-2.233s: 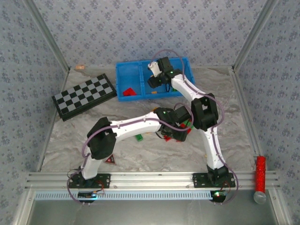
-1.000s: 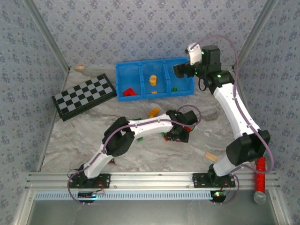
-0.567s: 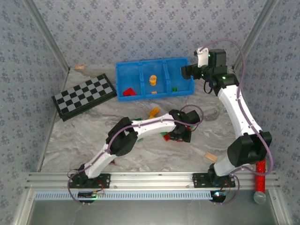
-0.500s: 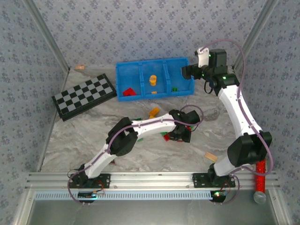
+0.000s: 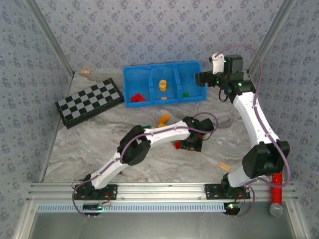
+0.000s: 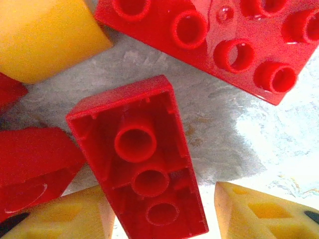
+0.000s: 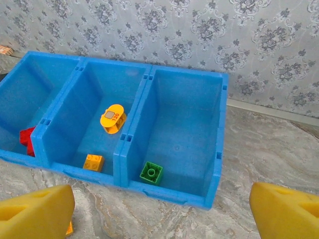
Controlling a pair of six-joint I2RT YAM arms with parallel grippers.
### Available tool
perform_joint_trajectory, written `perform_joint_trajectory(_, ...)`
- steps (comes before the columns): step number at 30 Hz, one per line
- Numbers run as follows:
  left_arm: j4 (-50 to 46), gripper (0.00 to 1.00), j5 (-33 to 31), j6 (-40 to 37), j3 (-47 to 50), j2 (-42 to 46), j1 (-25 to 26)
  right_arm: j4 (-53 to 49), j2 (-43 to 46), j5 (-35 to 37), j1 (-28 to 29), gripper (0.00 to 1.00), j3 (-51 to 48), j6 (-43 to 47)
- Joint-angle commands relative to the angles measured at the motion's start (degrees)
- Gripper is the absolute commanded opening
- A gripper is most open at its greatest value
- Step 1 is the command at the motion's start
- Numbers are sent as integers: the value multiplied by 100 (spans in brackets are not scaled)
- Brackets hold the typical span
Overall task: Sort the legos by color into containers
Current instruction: Pick up the lego from the center of the table.
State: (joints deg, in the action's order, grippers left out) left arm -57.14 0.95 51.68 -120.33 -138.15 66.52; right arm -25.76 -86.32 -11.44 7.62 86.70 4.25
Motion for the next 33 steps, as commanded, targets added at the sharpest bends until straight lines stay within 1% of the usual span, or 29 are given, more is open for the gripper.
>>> perform_joint_trajectory(1,-324,50,-155,97,-140,-239,12,-75,226,-139,-66,92,-86,-54)
perform_joint_trajectory(5,-324,38,-166,62,-148,-248,-8,-183,304,-190,-103,91,-153,-90)
perform_joint_trajectory(11,-280,24,-244,-191,43,115,-16,-839,600,-113,-206,92,-191,-275)
perform_joint_trajectory(16,-238,17,-302,-495,373,779,-55,-1396,1106,-81,-348,92,-456,-557)
perform_joint_trajectory(19,-111,15,-263,-639,784,1437,-196,-1566,1599,-80,-357,95,-742,-719)
perform_joint_trajectory(22,51,14,-238,-782,1318,2165,-473,-1708,2158,-79,-366,95,-1034,-953)
perform_joint_trajectory(25,77,13,-281,-1015,1570,2801,-880,-1775,2592,-445,-334,93,-1441,-1191)
perform_joint_trajectory(28,111,14,-388,-1258,1758,3343,-1411,-1691,2955,-704,-77,90,-2145,-1557)
perform_joint_trajectory(29,151,14,-432,-1364,1815,3493,-1609,-1638,3046,-664,146,89,-2387,-1680)
perform_joint_trajectory(31,283,14,-564,-1577,1910,3728,-1983,-1566,3218,-394,706,89,-2758,-1937)
perform_joint_trajectory(33,364,14,-633,-1738,1918,3836,-2382,-1529,3309,164,1506,88,-2993,-2262)
